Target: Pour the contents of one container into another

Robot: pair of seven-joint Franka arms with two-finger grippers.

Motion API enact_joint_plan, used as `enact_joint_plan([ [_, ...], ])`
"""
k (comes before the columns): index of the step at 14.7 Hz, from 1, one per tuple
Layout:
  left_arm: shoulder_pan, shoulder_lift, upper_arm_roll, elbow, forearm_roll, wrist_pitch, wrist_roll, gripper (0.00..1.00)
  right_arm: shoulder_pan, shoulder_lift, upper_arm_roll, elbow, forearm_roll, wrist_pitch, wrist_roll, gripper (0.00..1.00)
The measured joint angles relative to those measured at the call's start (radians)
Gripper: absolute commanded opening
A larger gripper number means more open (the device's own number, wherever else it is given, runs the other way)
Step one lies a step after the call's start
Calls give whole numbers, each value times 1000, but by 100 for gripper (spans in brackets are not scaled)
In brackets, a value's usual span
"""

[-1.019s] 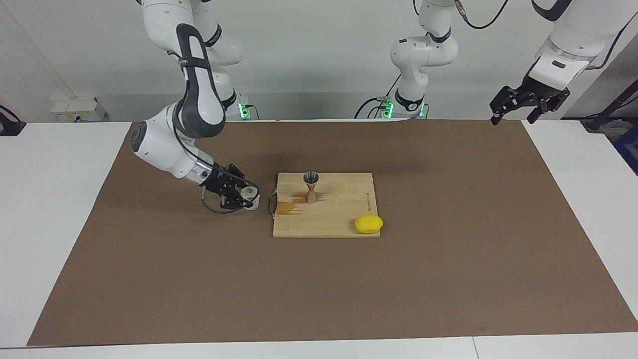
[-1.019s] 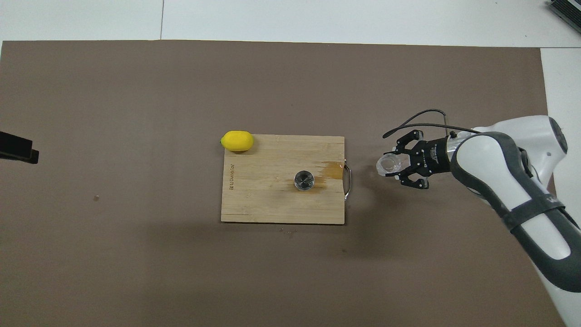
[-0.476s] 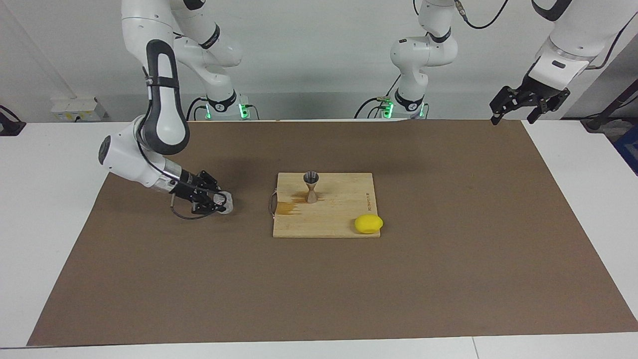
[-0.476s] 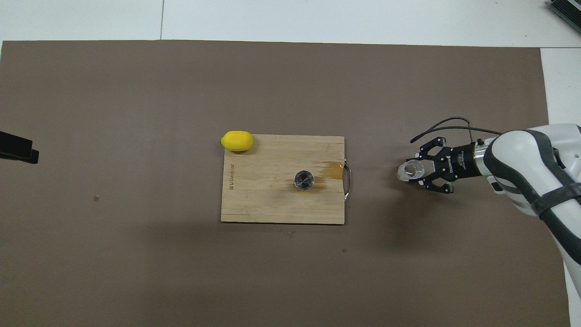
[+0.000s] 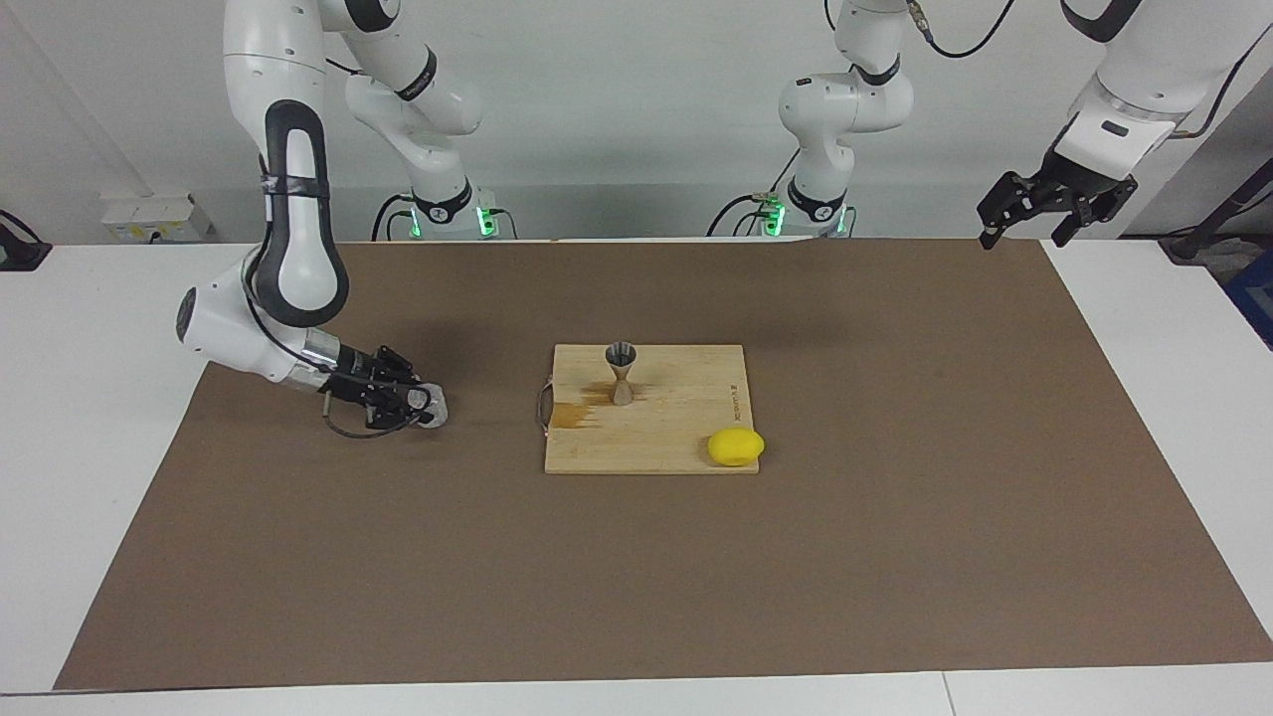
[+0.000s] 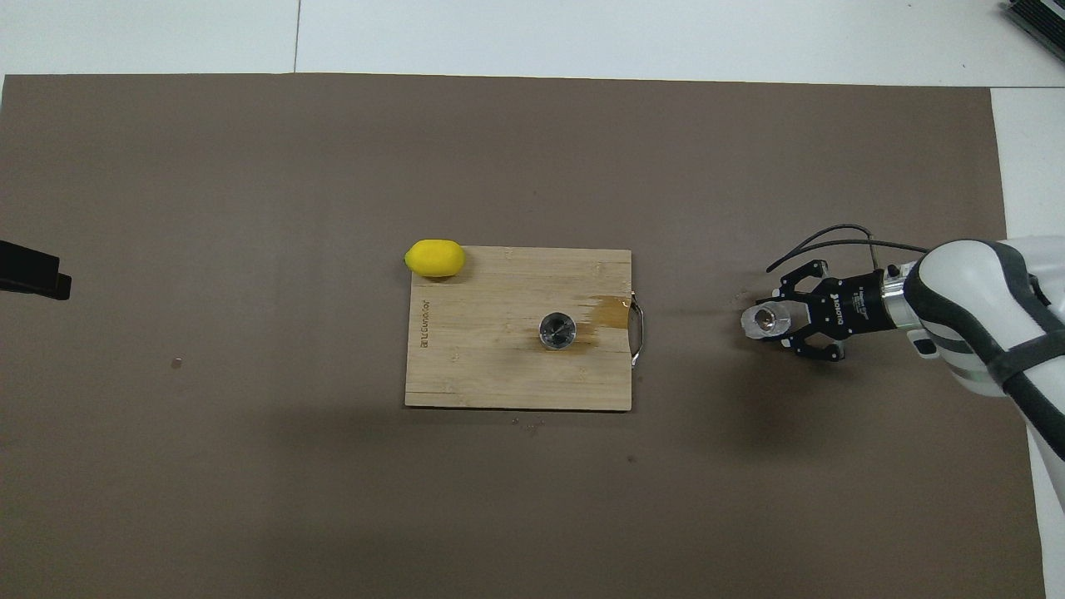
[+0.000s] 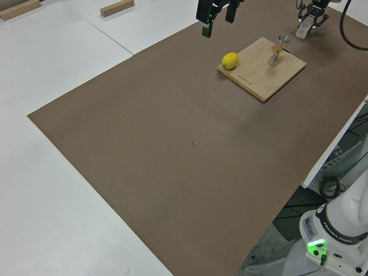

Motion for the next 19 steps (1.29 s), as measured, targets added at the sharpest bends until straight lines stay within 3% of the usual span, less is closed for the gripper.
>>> enact_joint_plan([
  [6,0,0,0,0,0,0,-8,100,-29,-31,-3,7,-7,4,-9,100],
  [12,0,0,0,0,0,0,-8,100,-43,-161,3,7,-210,-1,-113,100],
  [19,0,0,0,0,0,0,-8,100,151,-237,11,9,-551,-1,-336,100],
])
